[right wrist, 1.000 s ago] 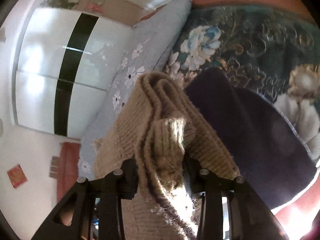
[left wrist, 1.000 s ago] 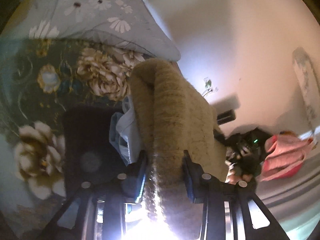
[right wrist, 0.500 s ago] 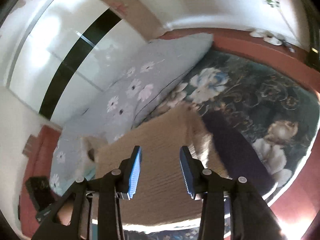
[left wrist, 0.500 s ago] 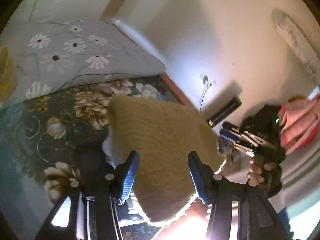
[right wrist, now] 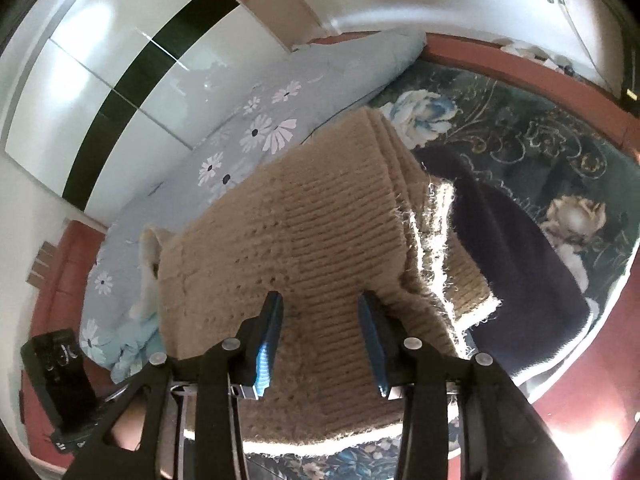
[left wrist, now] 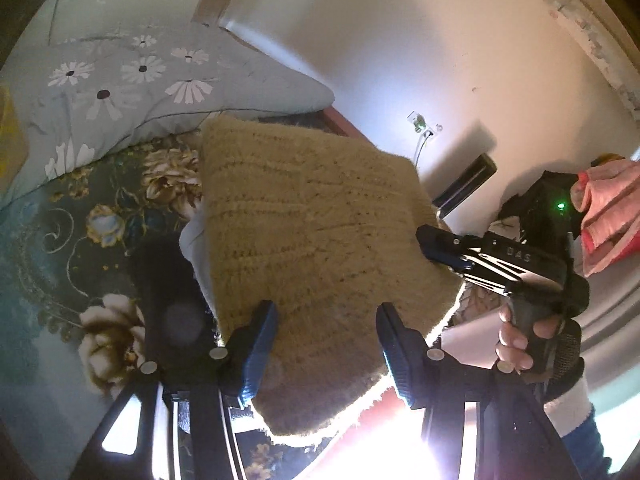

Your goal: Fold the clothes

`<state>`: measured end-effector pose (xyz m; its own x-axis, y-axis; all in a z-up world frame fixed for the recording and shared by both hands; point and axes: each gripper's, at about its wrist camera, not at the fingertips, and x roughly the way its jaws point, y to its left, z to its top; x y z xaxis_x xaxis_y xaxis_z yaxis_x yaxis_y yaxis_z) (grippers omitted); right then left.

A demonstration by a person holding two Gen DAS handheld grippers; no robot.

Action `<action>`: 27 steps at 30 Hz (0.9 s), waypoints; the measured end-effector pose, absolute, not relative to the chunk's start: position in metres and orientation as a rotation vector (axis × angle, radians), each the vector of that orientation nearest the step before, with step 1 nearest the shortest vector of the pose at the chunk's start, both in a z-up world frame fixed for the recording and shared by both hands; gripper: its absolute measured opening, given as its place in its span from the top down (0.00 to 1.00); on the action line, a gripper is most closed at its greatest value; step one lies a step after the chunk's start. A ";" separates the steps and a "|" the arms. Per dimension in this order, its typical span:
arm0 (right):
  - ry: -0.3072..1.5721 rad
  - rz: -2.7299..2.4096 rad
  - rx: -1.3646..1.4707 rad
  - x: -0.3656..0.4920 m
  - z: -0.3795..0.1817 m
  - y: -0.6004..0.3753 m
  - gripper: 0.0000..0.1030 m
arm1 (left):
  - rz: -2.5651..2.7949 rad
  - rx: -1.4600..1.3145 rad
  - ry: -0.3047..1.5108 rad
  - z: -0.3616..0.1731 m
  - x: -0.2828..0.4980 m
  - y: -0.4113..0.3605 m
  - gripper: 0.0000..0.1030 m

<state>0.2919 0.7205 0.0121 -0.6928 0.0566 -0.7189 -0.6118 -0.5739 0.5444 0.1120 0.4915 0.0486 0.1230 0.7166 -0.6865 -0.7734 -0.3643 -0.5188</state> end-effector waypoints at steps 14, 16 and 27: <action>1.111 2.259 -0.868 0.310 0.034 0.687 0.60 | 1.673 -1.149 0.091 0.053 0.110 0.418 0.39; 1.085 2.256 -0.858 0.315 0.038 0.675 0.60 | 1.698 -1.155 0.095 0.049 0.109 0.406 0.38; 1.049 2.205 -0.846 0.338 0.027 0.594 0.55 | 1.751 -1.220 0.146 0.020 0.119 0.353 0.19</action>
<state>0.3379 0.5943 0.0268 -0.6504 0.2057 -0.7312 -0.6970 -0.5443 0.4669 0.1186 0.3527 0.0200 -0.0382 0.6299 -0.7757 -0.7497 -0.5313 -0.3946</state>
